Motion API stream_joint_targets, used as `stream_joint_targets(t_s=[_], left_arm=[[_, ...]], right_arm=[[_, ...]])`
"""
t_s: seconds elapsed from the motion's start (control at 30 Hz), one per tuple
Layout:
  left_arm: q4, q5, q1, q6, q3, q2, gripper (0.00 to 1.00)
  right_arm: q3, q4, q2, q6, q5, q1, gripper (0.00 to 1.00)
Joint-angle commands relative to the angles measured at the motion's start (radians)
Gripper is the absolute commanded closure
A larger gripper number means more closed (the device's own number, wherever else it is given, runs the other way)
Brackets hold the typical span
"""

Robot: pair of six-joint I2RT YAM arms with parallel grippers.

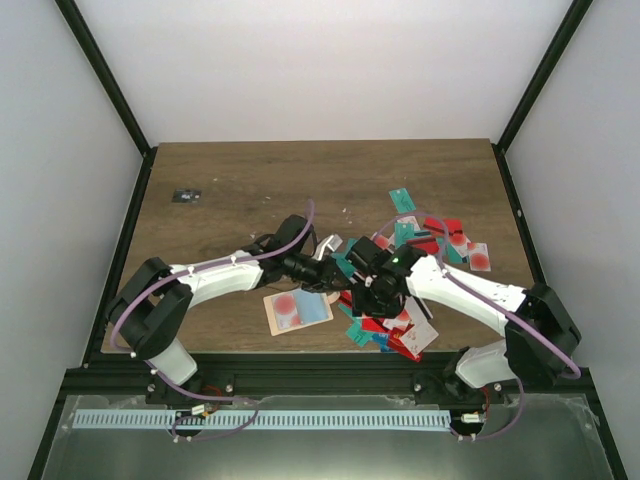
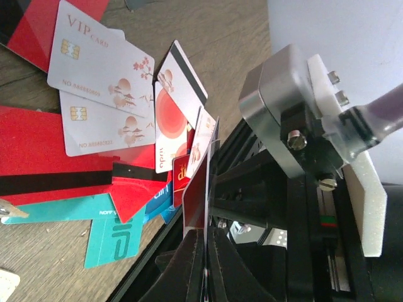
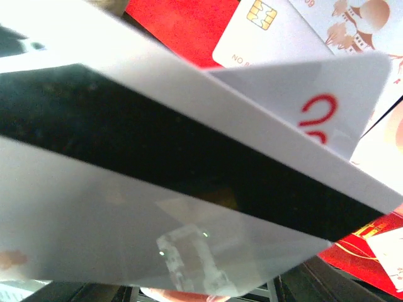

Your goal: Put the credit cards into the card holder

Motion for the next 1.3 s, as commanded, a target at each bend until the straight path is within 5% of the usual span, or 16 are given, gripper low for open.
stream_joint_targets(t_s=[0.0,0.23,0.43,0.77,0.93,1.27], left_arm=[[0.007,-0.005,0.002,0.014,0.042,-0.02,0.96],[-0.257,-0.178,0.057,0.129,0.115,-0.066,0.96],[-0.434,-0.178,0.161,0.231,0.178,-0.125,0.96],[-0.757,-0.008,0.216,0.527,0.261,-0.227,0.96],[-0.772,0.116,0.213,0.545,0.274,-0.279,0.96],[-0.775,0.251,0.202,0.584,0.308,-0.313,0.96]], right_arm=[[0.046,0.009,0.004,-0.018,0.005,-0.034,0.47],[0.03,0.027,0.013,-0.072,-0.002,-0.17,0.37],[0.049,0.072,0.045,-0.181,-0.051,-0.266,0.0],[0.182,0.232,-0.136,-0.405,-0.316,-0.273,0.0],[0.1,0.317,-0.274,-0.44,-0.432,-0.273,0.03],[0.012,0.364,-0.286,-0.447,-0.777,-0.273,0.18]])
